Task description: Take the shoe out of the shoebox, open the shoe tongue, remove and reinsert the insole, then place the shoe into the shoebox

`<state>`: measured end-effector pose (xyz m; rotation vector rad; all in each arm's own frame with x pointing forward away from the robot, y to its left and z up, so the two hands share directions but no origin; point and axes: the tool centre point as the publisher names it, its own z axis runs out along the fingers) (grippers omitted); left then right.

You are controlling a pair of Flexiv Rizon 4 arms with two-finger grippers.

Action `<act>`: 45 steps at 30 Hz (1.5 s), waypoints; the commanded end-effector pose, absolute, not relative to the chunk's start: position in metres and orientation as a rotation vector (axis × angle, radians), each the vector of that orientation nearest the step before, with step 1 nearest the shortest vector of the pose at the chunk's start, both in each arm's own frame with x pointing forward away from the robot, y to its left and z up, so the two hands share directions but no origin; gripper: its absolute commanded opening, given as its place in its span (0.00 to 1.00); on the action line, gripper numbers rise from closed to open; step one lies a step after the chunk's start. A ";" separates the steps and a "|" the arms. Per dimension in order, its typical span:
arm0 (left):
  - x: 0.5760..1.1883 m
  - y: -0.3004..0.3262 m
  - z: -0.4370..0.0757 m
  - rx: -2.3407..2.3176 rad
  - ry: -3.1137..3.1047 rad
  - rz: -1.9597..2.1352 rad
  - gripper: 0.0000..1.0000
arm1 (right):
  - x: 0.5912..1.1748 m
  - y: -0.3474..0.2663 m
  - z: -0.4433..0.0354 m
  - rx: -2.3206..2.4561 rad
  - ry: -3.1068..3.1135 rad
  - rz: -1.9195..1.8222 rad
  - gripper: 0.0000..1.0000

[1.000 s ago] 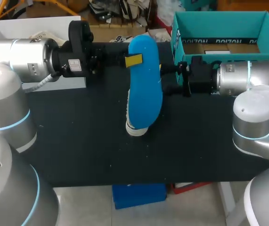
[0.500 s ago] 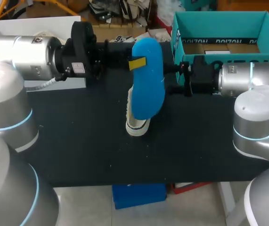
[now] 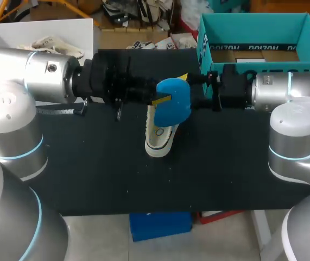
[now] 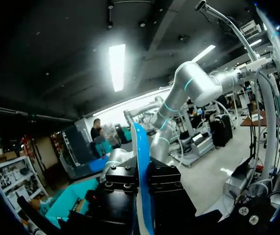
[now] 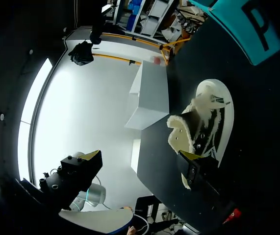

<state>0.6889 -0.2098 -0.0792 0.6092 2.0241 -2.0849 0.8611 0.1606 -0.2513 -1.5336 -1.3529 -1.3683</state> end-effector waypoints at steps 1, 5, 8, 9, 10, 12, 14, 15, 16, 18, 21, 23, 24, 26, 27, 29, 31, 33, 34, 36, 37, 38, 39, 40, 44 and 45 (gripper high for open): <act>0.689 -0.208 -0.080 1.180 1.670 -1.621 0.00 | 0.861 0.162 -0.252 -1.536 -1.352 -1.370 1.00; 0.689 -0.208 -0.080 1.180 1.670 -1.621 0.00 | 0.861 0.162 -0.252 -1.536 -1.352 -1.370 1.00; 0.689 -0.208 -0.080 1.180 1.670 -1.621 0.00 | 0.861 0.162 -0.252 -1.536 -1.352 -1.370 1.00; 0.689 -0.208 -0.080 1.180 1.670 -1.621 0.00 | 0.861 0.162 -0.252 -1.536 -1.352 -1.370 1.00; 0.689 -0.208 -0.080 1.180 1.670 -1.621 0.00 | 0.861 0.162 -0.252 -1.536 -1.352 -1.370 1.00; 0.689 -0.208 -0.080 1.180 1.670 -1.621 0.00 | 0.861 0.162 -0.252 -1.536 -1.352 -1.370 1.00; 0.689 -0.208 -0.080 1.180 1.670 -1.621 0.00 | 0.861 0.162 -0.252 -1.536 -1.352 -1.370 1.00; 0.689 -0.208 -0.080 1.180 1.670 -1.621 0.00 | 0.861 0.162 -0.252 -1.536 -1.352 -1.370 1.00; 0.689 -0.208 -0.080 1.180 1.670 -1.621 0.00 | 0.861 0.162 -0.252 -1.536 -1.352 -1.370 1.00; 0.679 -0.207 -0.076 1.185 1.530 -1.572 0.00 | 0.861 0.162 -0.252 -1.536 -1.352 -1.370 1.00; 0.648 -0.201 -0.092 1.347 1.516 -1.324 0.00 | 0.861 0.162 -0.252 -1.536 -1.352 -1.370 1.00; 0.634 -0.193 -0.108 1.362 1.469 -1.266 0.00 | 0.861 0.162 -0.252 -1.536 -1.352 -1.370 1.00; 0.628 -0.189 -0.118 1.359 1.483 -1.250 0.00 | 0.861 0.162 -0.252 -1.536 -1.352 -1.370 1.00; 0.618 -0.181 -0.137 1.355 1.442 -1.258 0.00 | 0.861 0.162 -0.252 -1.536 -1.352 -1.370 1.00; 0.615 -0.177 -0.147 1.353 1.463 -1.223 0.00 | 0.861 0.162 -0.252 -1.536 -1.352 -1.370 1.00; 0.607 -0.169 -0.166 1.383 1.422 -1.173 0.00 | 0.861 0.162 -0.252 -1.536 -1.352 -1.370 1.00; 0.604 -0.162 -0.184 1.393 1.391 -1.156 0.00 | 0.861 0.162 -0.252 -1.536 -1.352 -1.370 1.00; 0.603 -0.157 -0.204 1.421 1.377 -1.129 0.00 | 0.861 0.162 -0.252 -1.536 -1.352 -1.370 1.00; 0.603 -0.154 -0.213 1.414 1.363 -1.163 0.00 | 0.861 0.162 -0.252 -1.536 -1.352 -1.370 1.00; 0.604 -0.151 -0.228 1.428 1.354 -1.153 0.00 | 0.861 0.162 -0.252 -1.536 -1.352 -1.370 1.00; 0.606 -0.149 -0.235 1.419 1.336 -1.181 0.00 | 0.861 0.162 -0.252 -1.536 -1.352 -1.370 1.00; 0.608 -0.148 -0.240 1.416 1.326 -1.179 0.00 | 0.861 0.162 -0.252 -1.536 -1.352 -1.370 1.00; 0.611 -0.148 -0.247 1.430 1.319 -1.166 0.00 | 0.861 0.162 -0.252 -1.536 -1.352 -1.370 1.00; 0.614 -0.147 -0.251 1.412 1.296 -1.201 0.00 | 0.861 0.162 -0.252 -1.536 -1.352 -1.370 1.00; 0.627 -0.147 -0.269 1.424 1.255 -1.196 0.00 | 0.861 0.162 -0.252 -1.536 -1.352 -1.370 1.00; 0.631 -0.147 -0.273 1.436 1.238 -1.185 0.00 | 0.861 0.162 -0.252 -1.536 -1.352 -1.370 1.00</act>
